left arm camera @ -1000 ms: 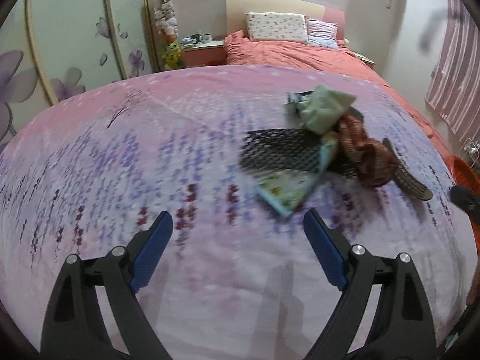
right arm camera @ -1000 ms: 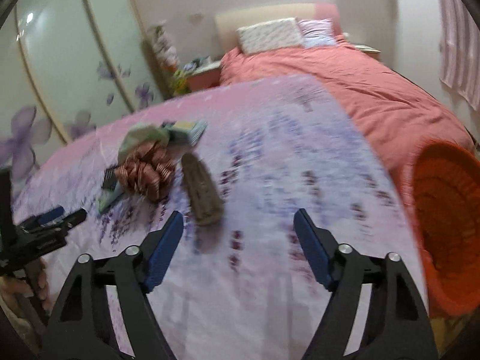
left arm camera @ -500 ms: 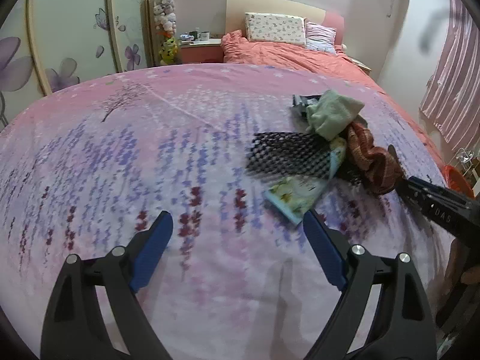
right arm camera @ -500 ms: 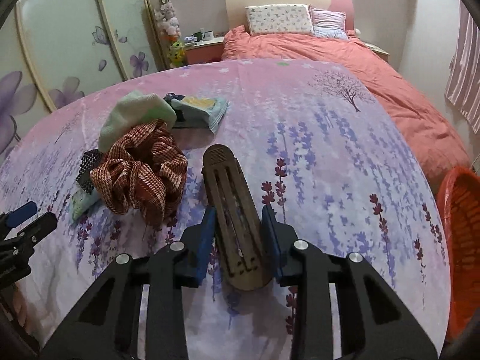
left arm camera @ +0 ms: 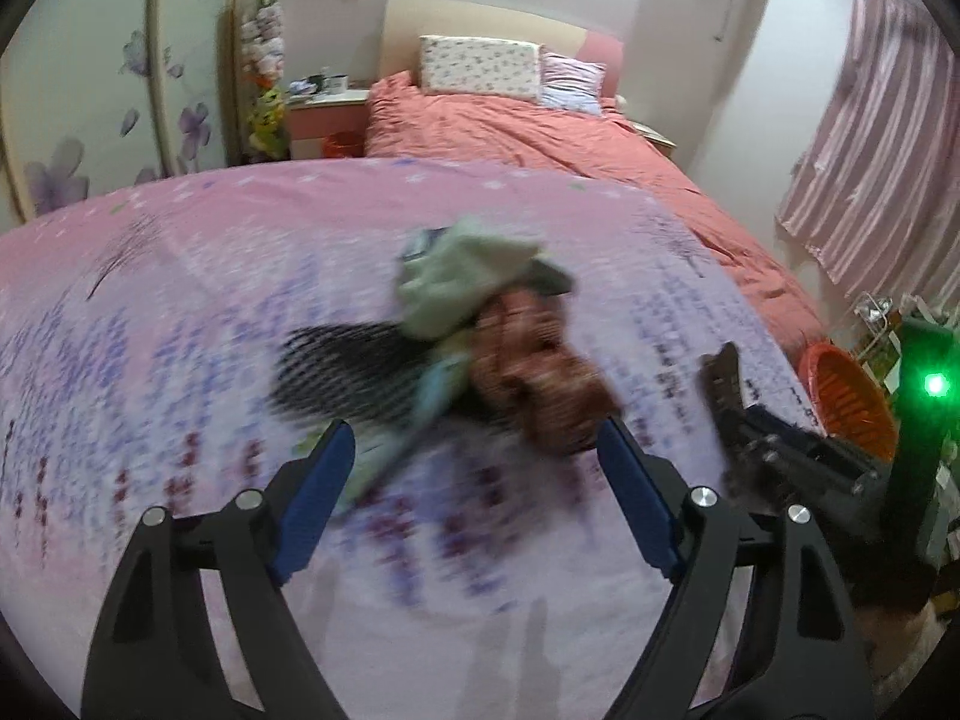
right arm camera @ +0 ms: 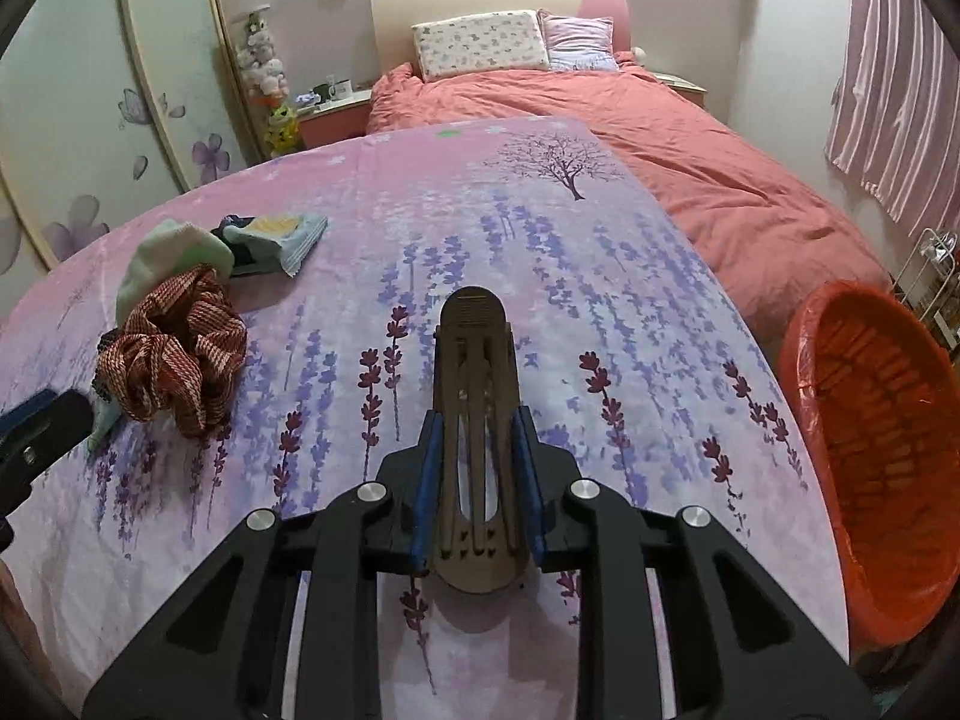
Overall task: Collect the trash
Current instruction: 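Grasp the brown plaid cloth with the left tool while the right tool grasps the brown slipper, then lift the brown plaid cloth with the left tool while the right tool holds the slipper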
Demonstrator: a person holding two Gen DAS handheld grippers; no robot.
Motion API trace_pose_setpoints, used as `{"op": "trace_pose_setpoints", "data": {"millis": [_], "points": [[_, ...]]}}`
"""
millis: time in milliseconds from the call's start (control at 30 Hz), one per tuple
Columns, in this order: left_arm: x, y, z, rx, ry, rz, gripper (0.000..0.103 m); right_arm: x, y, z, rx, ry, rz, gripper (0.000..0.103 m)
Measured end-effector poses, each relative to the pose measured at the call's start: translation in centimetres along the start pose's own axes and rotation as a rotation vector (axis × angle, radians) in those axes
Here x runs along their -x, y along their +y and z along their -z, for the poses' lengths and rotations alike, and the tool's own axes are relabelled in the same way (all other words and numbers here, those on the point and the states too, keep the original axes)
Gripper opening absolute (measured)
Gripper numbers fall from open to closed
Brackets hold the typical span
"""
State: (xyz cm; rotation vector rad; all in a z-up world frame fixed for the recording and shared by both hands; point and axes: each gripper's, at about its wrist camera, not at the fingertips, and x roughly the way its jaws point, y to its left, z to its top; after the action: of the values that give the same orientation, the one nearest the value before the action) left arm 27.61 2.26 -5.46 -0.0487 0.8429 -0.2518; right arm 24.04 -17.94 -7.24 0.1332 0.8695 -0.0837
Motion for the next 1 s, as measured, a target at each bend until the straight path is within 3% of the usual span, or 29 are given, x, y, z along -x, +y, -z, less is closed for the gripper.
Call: {"op": "trace_pose_setpoints", "data": {"millis": [67,167,233,333,600,667,733,800,1000], "points": [[-1.3,-1.6,-0.6,-0.031,0.011,-0.019,0.073,0.0,0.1,0.0,-0.003,0.000,-0.003,0.024],[-3.1,-2.8,-1.0,-0.031,0.042,-0.028,0.054,0.0,-0.1,0.0,-0.021,0.000,-0.022,0.024],[-4.2,-3.1,-1.2,-0.015,0.071,0.004,0.031,-0.2,-0.5,-0.4,-0.033,0.000,-0.034,0.024],[-3.5,-2.9,-0.7,-0.005,0.060,0.075,0.026,-0.2,-0.8,-0.4,-0.044,0.000,-0.047,0.024],[-0.9,-1.2,3.0,-0.104,0.105,0.183,0.026,-0.2,-0.9,-0.4,-0.046,0.000,-0.051,0.024],[-0.9,-1.0,3.5,-0.106,0.114,0.171,0.034,-0.3,-0.9,-0.4,-0.045,0.000,-0.048,0.024],[-1.2,-0.8,3.6,-0.095,0.110,0.147,0.048,-0.3,-0.8,-0.3,-0.039,0.001,-0.042,0.024],[-1.5,-0.6,3.4,-0.066,0.106,0.134,0.055,-0.3,-0.8,-0.3,-0.036,0.001,-0.038,0.024],[-2.2,-0.7,2.4,-0.020,0.065,0.061,0.063,-0.4,-0.8,-0.3,-0.028,0.002,-0.029,0.025]]}}
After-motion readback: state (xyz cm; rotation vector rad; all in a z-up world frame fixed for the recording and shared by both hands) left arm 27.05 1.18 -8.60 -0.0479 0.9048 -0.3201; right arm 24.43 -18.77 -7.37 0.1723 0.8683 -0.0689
